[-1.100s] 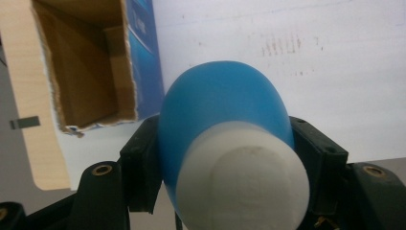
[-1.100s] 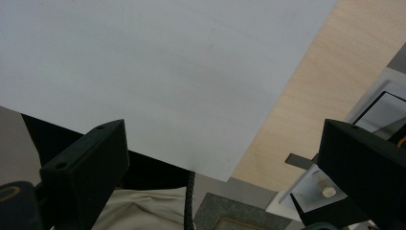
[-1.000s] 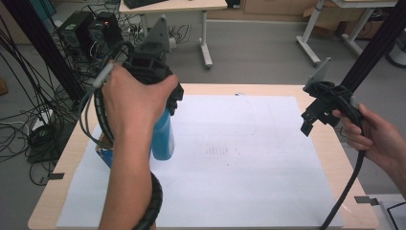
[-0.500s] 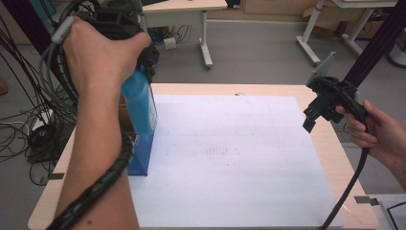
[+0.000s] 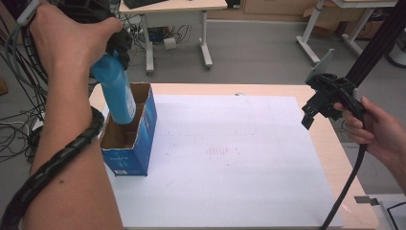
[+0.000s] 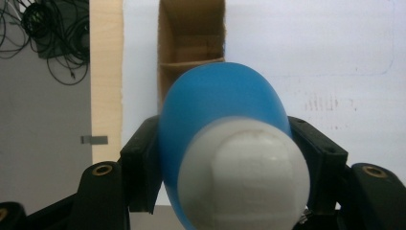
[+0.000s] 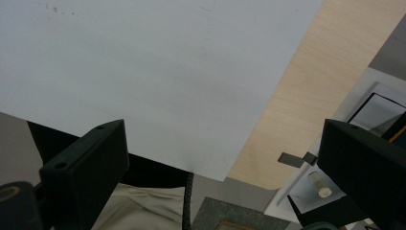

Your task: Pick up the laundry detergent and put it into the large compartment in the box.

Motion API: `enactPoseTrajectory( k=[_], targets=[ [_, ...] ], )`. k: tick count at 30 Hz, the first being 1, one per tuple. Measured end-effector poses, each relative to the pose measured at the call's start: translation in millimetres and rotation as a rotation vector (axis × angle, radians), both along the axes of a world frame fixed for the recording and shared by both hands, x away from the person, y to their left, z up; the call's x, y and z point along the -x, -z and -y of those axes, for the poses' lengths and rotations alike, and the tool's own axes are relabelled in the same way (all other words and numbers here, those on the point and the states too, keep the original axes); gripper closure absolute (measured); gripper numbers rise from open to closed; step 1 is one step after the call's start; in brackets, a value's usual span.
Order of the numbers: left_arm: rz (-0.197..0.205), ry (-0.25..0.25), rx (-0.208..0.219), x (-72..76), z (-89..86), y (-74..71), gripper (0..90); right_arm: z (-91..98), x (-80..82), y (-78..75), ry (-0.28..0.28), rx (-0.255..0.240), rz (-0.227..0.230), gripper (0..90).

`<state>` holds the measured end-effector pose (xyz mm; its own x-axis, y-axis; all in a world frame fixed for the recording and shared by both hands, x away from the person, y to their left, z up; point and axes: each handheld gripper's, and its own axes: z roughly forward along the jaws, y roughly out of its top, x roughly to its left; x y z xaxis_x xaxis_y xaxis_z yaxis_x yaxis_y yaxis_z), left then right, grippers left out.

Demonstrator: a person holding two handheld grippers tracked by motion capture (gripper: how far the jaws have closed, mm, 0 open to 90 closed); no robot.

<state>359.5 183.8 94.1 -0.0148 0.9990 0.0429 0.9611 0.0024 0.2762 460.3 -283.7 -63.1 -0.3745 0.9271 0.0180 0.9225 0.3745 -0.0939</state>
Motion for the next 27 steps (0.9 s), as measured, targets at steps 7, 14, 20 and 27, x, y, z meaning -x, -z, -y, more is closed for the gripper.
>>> enactPoseTrajectory(
  k=[7, 14, 20, 27],
  targets=[
    [-0.007, 0.021, -0.016, -8.0, -9.7, 11.2, 36.9, 1.6, -2.8, 0.7, 0.008, 0.001, 0.000, 3.7],
    [-0.022, 0.023, -0.020, -12.6, -18.2, 33.0, 36.9, 1.6, -3.0, 0.8, 0.010, 0.002, -0.002, 3.7],
    [-0.037, 0.023, -0.018, -16.6, -23.4, 51.6, 36.9, -0.2, 0.7, -0.6, -0.001, 0.002, 0.006, 3.7],
    [-0.053, 0.017, 0.000, -21.3, -30.3, 70.4, 36.9, -1.6, 2.2, -1.0, -0.005, 0.007, 0.007, 3.7]
  ],
)
